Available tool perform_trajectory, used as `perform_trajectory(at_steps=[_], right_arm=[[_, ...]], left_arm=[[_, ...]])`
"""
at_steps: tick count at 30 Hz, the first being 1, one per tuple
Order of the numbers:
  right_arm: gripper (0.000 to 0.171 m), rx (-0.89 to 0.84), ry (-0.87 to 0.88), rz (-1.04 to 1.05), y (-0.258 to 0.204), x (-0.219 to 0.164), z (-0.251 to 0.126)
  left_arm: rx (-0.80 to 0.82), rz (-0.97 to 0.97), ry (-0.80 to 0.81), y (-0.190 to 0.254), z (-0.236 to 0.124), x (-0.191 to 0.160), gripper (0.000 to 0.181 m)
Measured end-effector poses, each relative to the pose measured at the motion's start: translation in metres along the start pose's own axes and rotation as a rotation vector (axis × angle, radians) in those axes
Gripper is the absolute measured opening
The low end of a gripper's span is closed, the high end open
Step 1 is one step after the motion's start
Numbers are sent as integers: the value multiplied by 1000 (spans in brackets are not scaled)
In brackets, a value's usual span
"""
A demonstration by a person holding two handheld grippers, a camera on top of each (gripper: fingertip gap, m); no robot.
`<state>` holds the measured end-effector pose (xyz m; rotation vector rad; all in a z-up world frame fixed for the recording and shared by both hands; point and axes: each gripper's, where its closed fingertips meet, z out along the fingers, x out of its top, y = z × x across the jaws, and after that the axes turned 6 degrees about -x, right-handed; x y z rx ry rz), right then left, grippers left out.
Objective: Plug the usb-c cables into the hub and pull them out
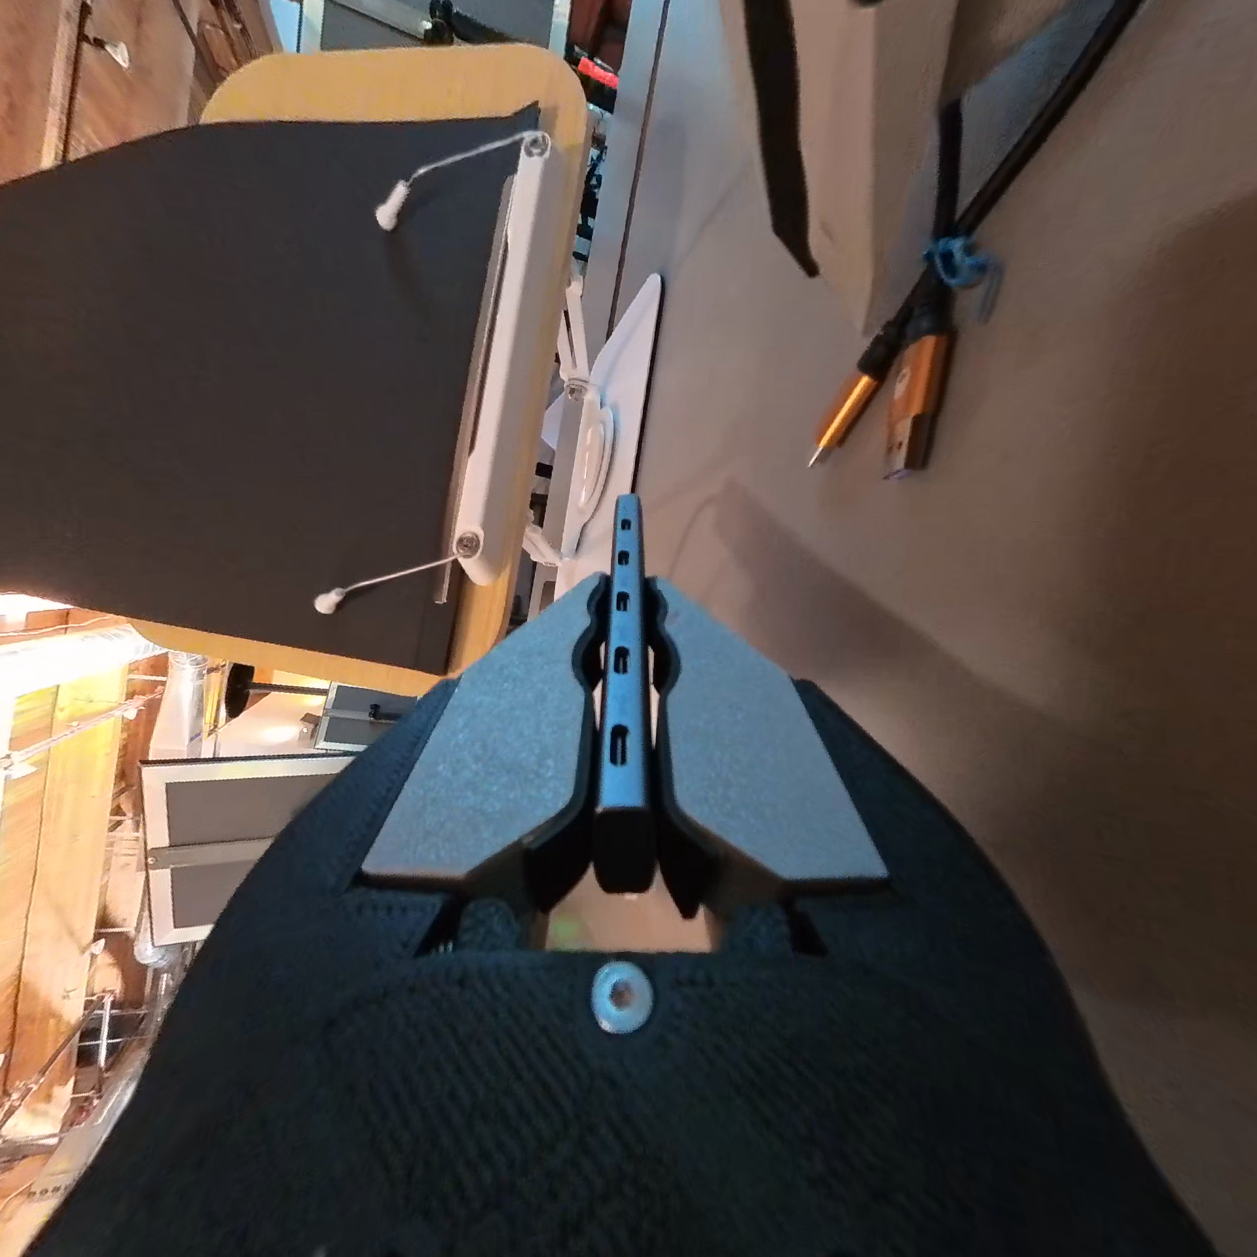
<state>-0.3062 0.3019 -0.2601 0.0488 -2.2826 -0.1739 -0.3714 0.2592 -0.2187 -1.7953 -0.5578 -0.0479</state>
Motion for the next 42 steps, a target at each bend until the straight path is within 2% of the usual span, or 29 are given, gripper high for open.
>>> perform_trajectory(at_steps=[4,10,14,22,29,33,42], right_arm=[[29,36,-14,10,-6,-3,4],[4,84,-27,-32,-17,-3,8],[4,89,-23,-70,-18,-2,8],[4,32,94,-224,-30,20,-8],[4,12,74,-253,-37,23,-14],[4,-43,87,-269,-31,26,-18],[4,-53,84,-297,-32,25,-18]], left_arm=[[-8,12,2,2,1,1,7],[-9,45,5,6,2,4,7],[-12,96,-11,9,3,4,7],[-9,165,-54,12,6,2,7],[39,362,-108,12,10,14,7],[41,378,-118,12,10,15,7],[35,376,-124,14,11,15,7]])
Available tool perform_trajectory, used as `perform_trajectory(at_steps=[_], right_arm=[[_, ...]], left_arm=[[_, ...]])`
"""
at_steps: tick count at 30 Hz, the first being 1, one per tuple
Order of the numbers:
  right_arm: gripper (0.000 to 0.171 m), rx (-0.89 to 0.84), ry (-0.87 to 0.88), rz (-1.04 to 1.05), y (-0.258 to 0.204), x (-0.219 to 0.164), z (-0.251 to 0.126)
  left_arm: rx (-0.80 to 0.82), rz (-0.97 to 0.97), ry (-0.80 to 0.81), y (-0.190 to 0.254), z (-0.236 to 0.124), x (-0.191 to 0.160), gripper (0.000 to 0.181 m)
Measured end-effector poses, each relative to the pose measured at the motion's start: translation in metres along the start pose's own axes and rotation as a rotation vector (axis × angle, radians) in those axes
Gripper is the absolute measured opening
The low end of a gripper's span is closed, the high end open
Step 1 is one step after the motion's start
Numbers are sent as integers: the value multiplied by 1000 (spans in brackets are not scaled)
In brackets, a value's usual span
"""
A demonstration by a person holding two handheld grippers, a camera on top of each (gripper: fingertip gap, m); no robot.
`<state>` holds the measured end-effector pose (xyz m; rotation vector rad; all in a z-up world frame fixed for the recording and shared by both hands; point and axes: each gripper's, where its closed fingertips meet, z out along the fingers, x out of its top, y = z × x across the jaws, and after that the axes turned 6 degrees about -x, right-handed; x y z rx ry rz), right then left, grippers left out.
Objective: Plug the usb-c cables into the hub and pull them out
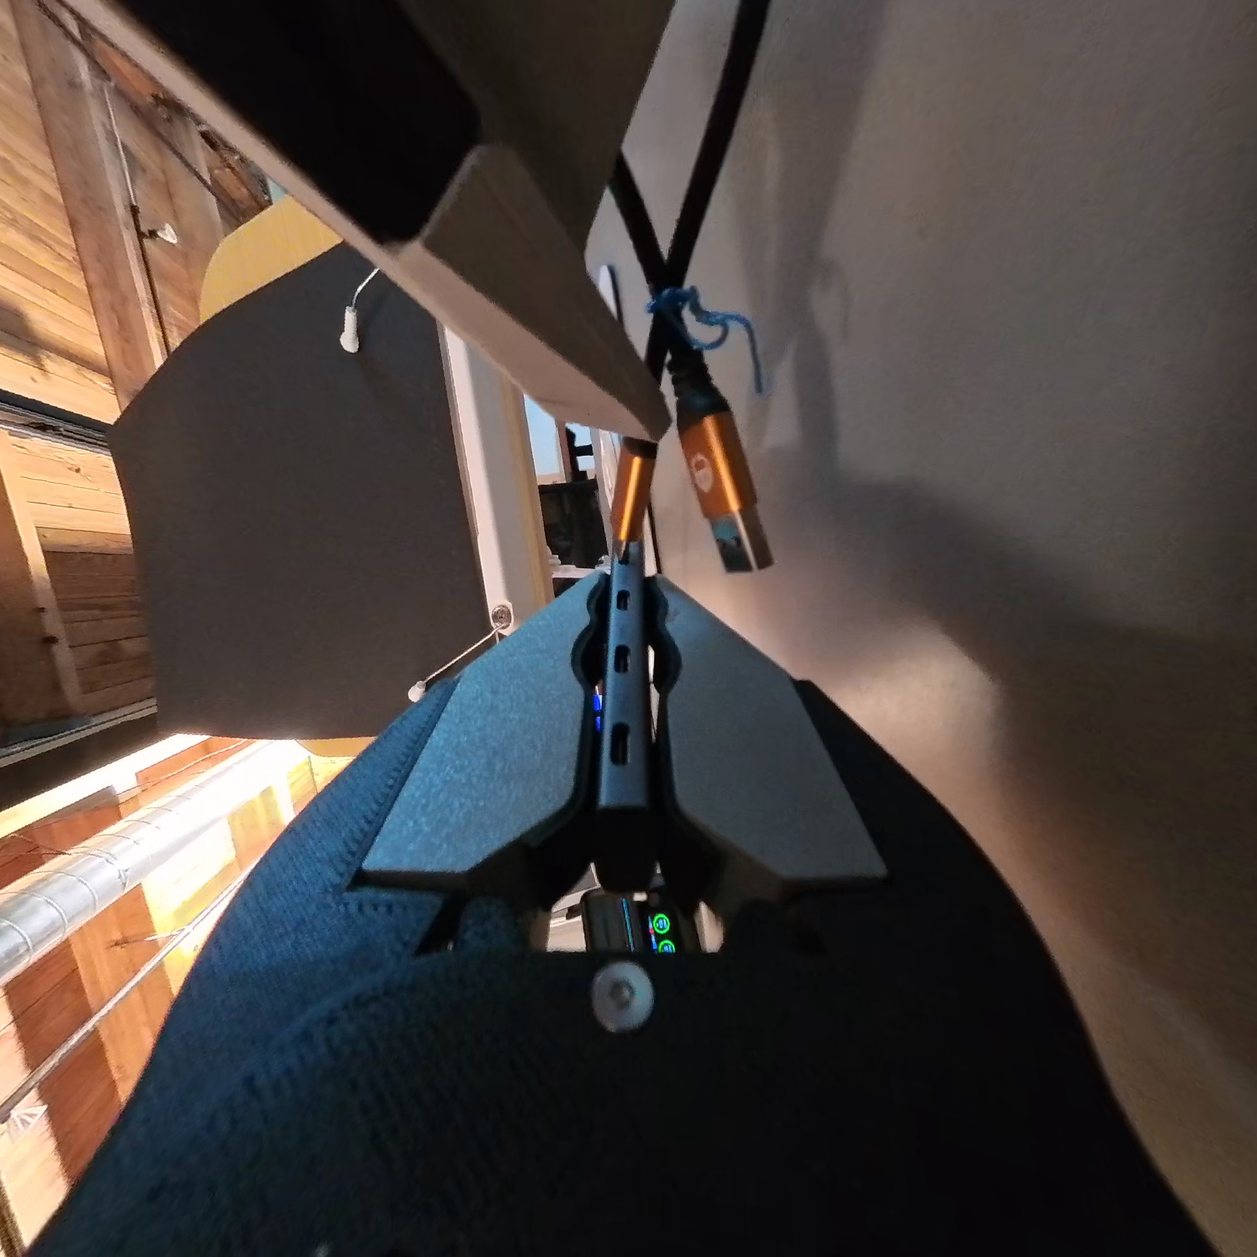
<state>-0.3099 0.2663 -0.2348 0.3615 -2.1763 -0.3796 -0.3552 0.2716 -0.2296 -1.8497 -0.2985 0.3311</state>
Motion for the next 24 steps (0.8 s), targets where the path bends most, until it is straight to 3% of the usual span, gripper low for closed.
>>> perform_trajectory(at_steps=[12,24], right_arm=[[4,77,73,-31,-5,4,-6],[3,159,101,48,-8,6,-11]], left_arm=[[-10,-59,70,0,-7,2,7],[5,1,81,2,-10,8,6]])
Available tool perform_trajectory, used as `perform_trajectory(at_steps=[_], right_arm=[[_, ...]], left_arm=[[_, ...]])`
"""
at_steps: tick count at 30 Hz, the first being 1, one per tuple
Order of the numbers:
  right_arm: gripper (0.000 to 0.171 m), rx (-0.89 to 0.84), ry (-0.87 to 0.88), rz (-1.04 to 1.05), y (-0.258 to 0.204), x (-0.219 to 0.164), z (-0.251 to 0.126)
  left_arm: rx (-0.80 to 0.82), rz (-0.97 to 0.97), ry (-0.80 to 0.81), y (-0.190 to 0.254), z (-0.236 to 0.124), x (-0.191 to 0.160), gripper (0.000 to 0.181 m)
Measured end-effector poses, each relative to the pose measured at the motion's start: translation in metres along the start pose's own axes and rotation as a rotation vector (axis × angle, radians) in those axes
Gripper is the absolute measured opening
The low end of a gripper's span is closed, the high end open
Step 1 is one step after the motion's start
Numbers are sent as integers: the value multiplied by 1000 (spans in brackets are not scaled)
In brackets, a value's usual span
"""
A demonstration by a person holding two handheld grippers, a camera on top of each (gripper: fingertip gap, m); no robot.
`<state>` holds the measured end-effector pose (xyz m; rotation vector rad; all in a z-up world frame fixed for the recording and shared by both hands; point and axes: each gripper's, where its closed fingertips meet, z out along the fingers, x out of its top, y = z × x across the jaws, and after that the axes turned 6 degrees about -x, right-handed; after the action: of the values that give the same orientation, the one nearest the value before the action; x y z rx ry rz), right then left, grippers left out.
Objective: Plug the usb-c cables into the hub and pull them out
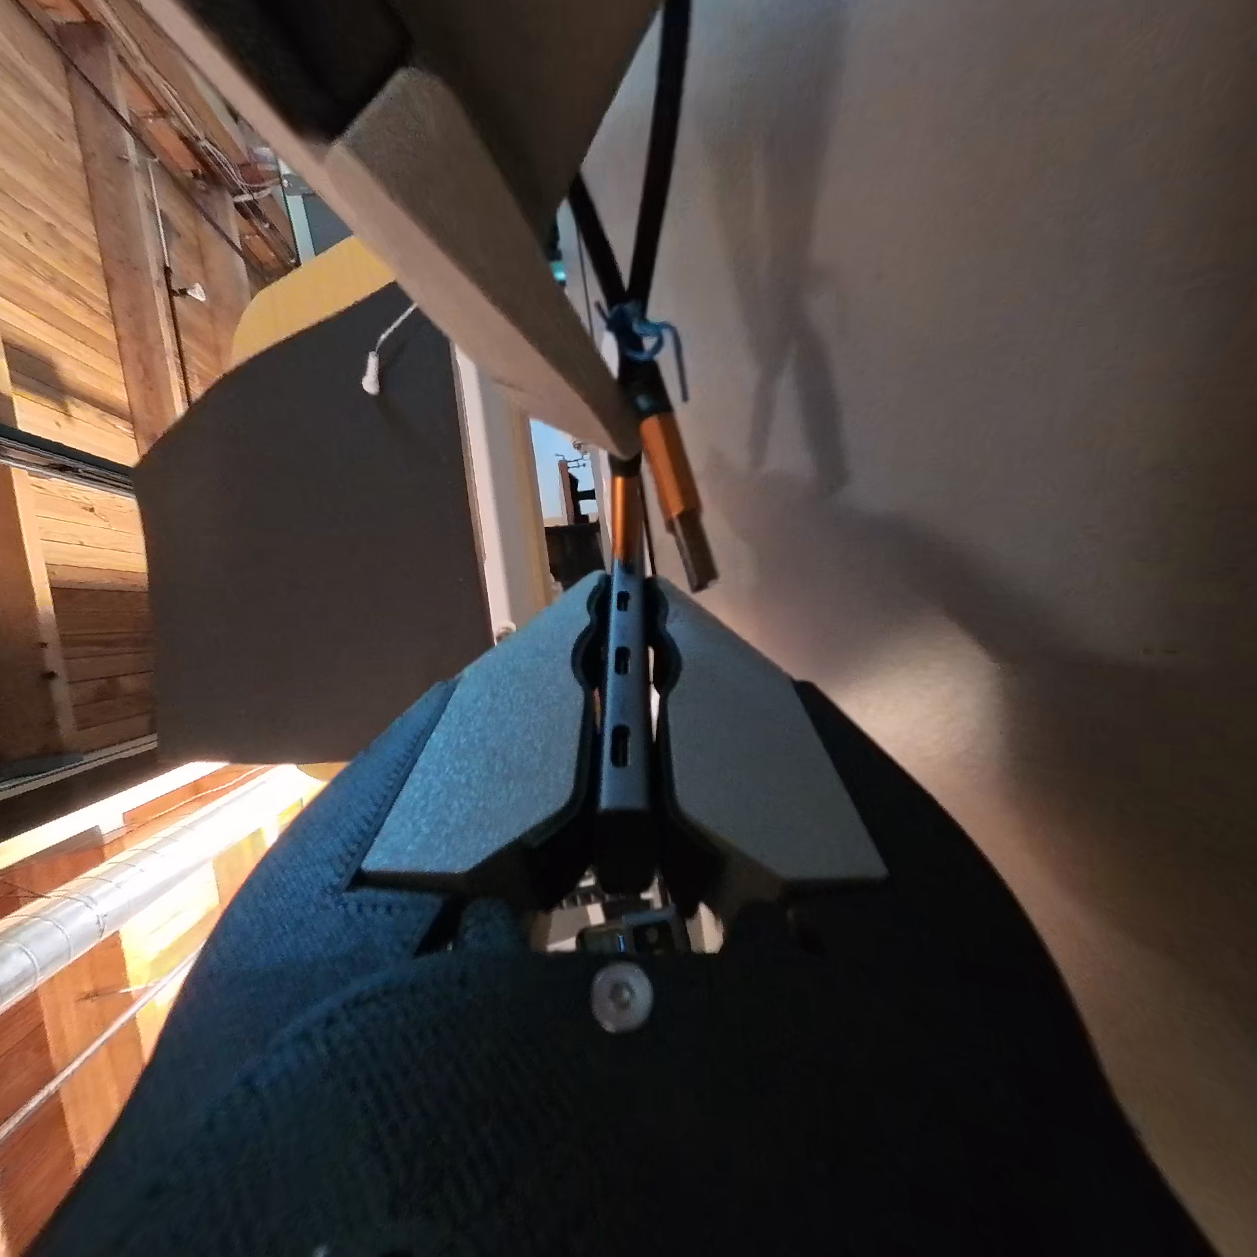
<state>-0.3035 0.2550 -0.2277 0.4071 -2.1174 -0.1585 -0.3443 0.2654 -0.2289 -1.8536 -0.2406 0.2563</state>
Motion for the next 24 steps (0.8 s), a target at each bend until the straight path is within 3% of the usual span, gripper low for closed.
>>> perform_trajectory(at_steps=[13,24], right_arm=[[3,74,31,117,1,0,-3],[3,94,21,90,-2,-2,-6]], left_arm=[[-20,-73,-36,-1,-3,3,6],[-54,-66,-27,4,-7,11,6]])
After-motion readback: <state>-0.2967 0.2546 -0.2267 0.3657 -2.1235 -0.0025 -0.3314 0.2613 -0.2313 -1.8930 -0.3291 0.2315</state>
